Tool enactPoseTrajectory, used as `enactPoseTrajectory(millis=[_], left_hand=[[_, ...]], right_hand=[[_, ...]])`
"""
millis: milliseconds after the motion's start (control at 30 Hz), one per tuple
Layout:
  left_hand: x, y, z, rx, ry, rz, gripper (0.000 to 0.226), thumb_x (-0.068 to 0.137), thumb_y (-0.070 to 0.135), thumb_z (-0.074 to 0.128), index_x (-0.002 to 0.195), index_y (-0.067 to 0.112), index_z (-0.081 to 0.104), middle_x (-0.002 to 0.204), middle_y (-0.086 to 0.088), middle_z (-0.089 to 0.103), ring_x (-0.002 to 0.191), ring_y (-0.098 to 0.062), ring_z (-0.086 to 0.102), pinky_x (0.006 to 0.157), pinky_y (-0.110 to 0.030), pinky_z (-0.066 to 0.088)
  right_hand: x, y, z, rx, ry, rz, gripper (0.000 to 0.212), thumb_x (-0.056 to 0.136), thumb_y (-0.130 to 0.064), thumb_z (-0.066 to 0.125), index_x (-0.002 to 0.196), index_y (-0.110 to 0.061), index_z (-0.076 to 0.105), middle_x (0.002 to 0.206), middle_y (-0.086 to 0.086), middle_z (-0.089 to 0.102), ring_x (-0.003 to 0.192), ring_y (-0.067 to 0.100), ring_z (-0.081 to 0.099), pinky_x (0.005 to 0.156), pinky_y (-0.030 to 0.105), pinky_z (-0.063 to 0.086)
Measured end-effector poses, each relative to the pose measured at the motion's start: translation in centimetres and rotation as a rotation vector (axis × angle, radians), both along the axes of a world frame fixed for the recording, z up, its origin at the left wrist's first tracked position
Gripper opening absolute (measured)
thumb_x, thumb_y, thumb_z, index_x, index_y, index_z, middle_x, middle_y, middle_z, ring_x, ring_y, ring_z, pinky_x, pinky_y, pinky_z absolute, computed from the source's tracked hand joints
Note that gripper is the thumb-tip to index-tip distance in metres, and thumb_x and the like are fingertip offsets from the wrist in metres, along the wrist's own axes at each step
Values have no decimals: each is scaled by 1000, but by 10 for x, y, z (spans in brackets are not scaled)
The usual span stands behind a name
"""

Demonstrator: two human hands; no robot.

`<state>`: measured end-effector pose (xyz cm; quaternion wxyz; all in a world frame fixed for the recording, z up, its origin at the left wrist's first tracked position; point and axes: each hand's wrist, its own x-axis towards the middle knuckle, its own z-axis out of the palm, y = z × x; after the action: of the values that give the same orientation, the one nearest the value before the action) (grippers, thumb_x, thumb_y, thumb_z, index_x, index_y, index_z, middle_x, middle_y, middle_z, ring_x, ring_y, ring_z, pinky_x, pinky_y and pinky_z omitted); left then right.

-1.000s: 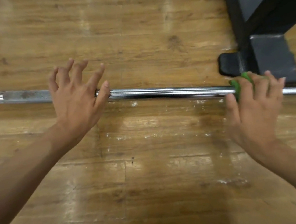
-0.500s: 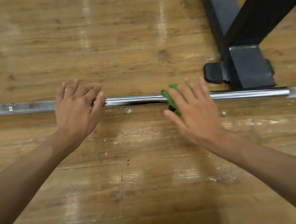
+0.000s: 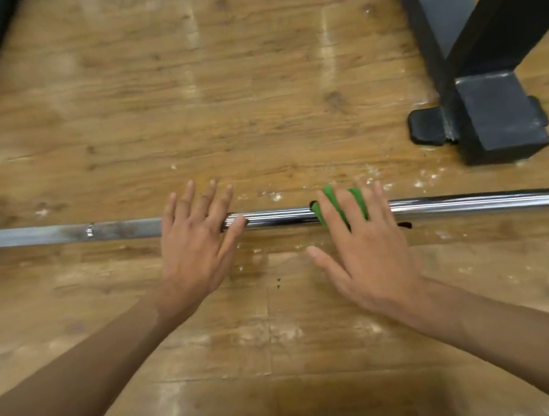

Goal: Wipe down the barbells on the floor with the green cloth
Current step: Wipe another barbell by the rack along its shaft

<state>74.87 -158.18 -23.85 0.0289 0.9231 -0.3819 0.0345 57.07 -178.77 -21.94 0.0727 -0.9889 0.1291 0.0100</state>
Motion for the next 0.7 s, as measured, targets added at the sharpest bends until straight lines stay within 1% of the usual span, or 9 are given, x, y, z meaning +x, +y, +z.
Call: enactPoseTrajectory(millis=[100,167,233,267,333,433,500,600,700], left_hand=[[-18,18,3,29,19,-53,73,109,61,11,158,18,44,159,-11,49,152,-39,35,124,-55,23],[-27,30,4,38,36,-94,70,110,58,11,159,19,42,159,-11,48,154,-38,33,125,-53,21],[-31,41,6,48,38,-158,67,111,54,14,158,17,44,159,-12,48,153,-37,34,125,-52,20],[-31,46,8,64,28,-200,66,111,53,15,157,16,46,159,-13,49,153,-37,34,125,-53,20],[-28,56,11,103,10,-287,65,111,52,18,157,15,46,159,-15,47,153,-38,33,125,-55,20],[-24,71,13,134,23,-380,65,109,52,24,161,15,38,165,-16,38,157,-36,26,127,-57,19],[-26,80,13,132,20,-455,67,108,54,26,163,15,32,166,-17,35,157,-36,25,126,-59,19],[-36,92,14,154,12,-631,73,107,59,25,166,16,21,169,-21,27,158,-38,23,126,-60,17],[-47,96,15,203,37,-808,80,103,62,34,167,18,17,172,-21,16,159,-39,15,127,-60,13]], right_hand=[[22,37,4,22,7,153,83,104,-69,13,160,-12,36,156,14,45,150,42,30,129,53,9],[18,37,8,20,16,233,79,104,-67,18,158,-14,40,152,11,49,143,38,40,129,51,14],[-5,23,12,-13,48,302,75,106,-66,20,157,-15,41,150,10,51,139,35,46,128,51,21],[-21,13,12,-27,77,299,75,106,-66,20,156,-15,41,149,10,52,138,34,46,127,52,23],[-63,-15,12,-36,110,213,75,106,-66,22,153,-13,45,145,11,54,135,36,48,124,53,29],[-125,-53,13,-64,100,91,72,106,-61,26,145,-7,54,139,17,57,128,42,51,113,56,34],[-149,-58,16,-68,98,40,71,104,-58,29,141,-5,58,135,20,59,123,44,53,111,58,34],[-151,-32,17,-16,86,19,71,102,-58,35,138,-2,60,131,21,59,121,43,50,110,57,34],[-129,23,16,-3,114,169,76,99,-62,39,148,-5,50,140,20,54,128,42,47,119,57,29]])
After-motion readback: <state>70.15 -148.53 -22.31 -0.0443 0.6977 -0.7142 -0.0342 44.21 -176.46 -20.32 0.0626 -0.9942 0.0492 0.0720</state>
